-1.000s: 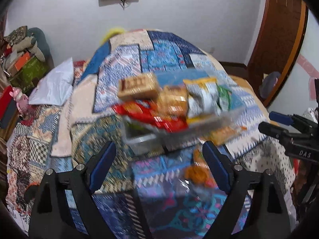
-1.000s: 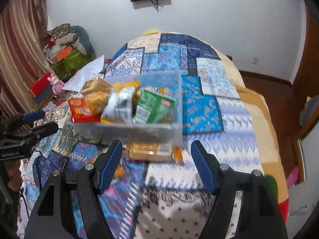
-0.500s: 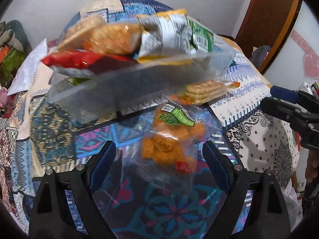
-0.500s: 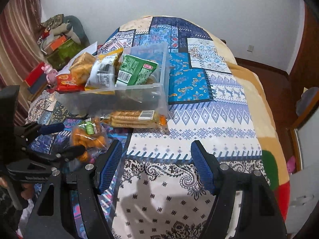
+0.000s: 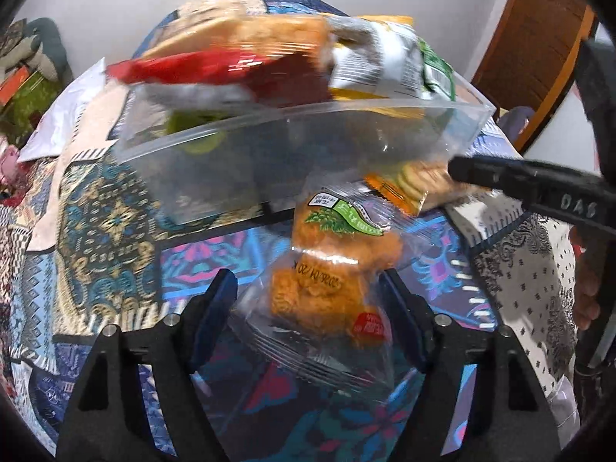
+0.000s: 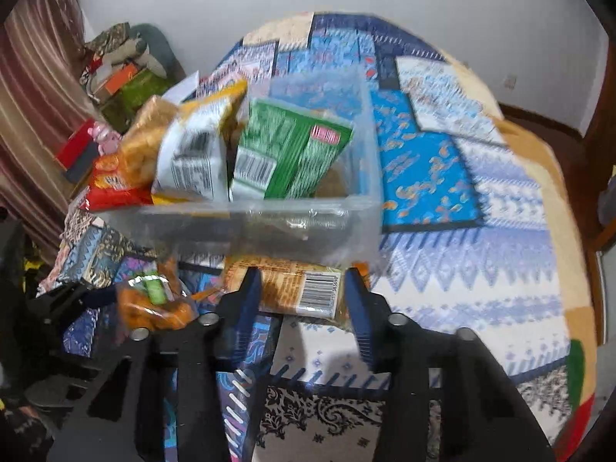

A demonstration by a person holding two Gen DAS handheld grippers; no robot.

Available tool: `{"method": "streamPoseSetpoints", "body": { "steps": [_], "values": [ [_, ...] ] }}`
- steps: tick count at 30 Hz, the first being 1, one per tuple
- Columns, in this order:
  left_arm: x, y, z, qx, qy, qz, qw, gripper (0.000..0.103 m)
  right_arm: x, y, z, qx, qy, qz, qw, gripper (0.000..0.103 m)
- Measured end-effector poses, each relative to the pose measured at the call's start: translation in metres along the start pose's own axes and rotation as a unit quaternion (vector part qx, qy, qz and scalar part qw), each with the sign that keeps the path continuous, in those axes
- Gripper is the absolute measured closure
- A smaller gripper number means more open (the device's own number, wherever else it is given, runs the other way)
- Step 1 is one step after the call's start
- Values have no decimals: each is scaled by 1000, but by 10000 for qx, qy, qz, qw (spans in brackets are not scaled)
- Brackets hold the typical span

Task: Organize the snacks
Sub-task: 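Grasp the clear orange cracker bag with left tool while right grasps the wrapped bread roll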

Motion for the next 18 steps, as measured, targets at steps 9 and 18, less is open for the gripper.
{"method": "streamPoseSetpoints", "body": {
  "steps": [9, 18],
  "values": [
    [-9, -33, -17, 282, 91, -183, 9994, 30, -41, -31, -3, 431, -459, -412, 9972, 64],
    [-13, -44, -26, 291, 188, -269, 9990, 32, -23, -41, -25, 157, -14, -813, 9966, 36]
  ]
}}
Point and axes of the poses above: each gripper's, at about its wrist camera, not at the fingertips, and z roughly the way its jaws point, y to its right, x to its top, the point moved 9 cm from there along z, roughly the way its jaws point, and after that the axes turned 1 degree about -x, right-handed, at the moved point
